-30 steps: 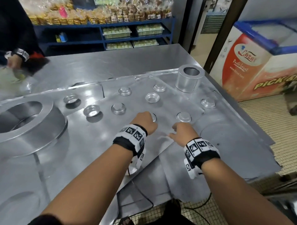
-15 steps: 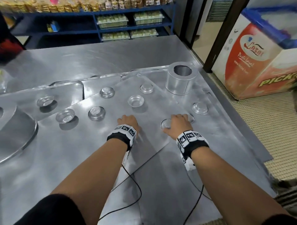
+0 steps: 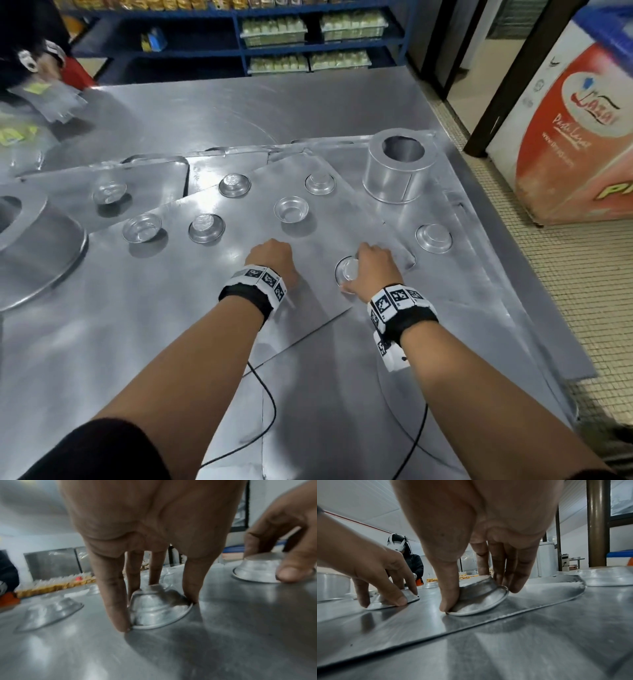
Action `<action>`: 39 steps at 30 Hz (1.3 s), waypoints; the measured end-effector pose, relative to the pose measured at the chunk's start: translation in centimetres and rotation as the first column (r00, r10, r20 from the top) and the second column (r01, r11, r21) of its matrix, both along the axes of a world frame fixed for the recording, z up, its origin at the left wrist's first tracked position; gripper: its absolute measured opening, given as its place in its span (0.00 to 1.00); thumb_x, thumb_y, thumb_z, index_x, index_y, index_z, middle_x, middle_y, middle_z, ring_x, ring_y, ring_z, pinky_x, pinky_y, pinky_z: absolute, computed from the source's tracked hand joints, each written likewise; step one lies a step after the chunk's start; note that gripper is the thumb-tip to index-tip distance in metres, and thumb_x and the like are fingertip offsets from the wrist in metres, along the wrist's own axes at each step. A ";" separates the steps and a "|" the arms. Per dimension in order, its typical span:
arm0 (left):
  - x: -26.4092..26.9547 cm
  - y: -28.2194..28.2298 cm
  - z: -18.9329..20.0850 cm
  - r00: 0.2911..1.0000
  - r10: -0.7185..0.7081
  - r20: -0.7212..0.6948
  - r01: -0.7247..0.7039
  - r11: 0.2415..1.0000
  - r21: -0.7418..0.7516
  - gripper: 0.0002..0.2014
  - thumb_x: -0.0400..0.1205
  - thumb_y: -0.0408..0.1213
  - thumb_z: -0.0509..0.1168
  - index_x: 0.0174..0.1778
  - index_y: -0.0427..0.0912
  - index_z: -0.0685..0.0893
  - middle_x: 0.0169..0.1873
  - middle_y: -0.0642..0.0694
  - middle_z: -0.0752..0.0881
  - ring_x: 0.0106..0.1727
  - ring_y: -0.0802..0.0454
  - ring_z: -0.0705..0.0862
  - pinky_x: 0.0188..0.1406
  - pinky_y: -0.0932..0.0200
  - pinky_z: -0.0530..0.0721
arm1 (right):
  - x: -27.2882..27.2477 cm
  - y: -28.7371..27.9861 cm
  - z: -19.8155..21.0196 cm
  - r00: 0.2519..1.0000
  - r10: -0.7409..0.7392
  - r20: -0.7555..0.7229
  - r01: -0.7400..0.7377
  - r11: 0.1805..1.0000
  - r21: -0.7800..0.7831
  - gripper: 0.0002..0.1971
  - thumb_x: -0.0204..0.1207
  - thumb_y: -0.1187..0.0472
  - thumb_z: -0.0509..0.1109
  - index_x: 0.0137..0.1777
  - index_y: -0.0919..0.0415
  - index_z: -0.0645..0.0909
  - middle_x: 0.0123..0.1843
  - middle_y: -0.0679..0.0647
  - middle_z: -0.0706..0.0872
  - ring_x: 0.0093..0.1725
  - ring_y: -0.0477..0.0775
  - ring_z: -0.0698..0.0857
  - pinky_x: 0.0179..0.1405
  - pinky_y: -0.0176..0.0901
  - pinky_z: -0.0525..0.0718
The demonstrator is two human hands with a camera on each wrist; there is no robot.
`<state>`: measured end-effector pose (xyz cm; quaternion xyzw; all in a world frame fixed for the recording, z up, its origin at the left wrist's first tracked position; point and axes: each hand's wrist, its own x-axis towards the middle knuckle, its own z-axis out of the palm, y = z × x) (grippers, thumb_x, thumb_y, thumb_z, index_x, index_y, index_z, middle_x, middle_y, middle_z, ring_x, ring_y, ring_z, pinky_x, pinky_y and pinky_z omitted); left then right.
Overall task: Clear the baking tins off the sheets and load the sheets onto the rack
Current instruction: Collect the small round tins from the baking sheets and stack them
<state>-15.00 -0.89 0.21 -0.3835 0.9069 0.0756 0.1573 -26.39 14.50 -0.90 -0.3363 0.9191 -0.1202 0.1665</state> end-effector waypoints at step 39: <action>14.5 11.5 1.8 0.598 0.771 -0.217 0.154 0.155 0.976 0.13 0.83 0.28 0.65 0.64 0.36 0.79 0.54 0.33 0.87 0.45 0.44 0.90 0.43 0.47 0.92 | 16.7 9.4 2.5 0.962 0.134 0.238 0.036 0.801 -0.597 0.28 0.57 0.44 0.81 0.55 0.36 0.72 0.67 0.40 0.83 0.68 0.42 0.82 0.69 0.46 0.81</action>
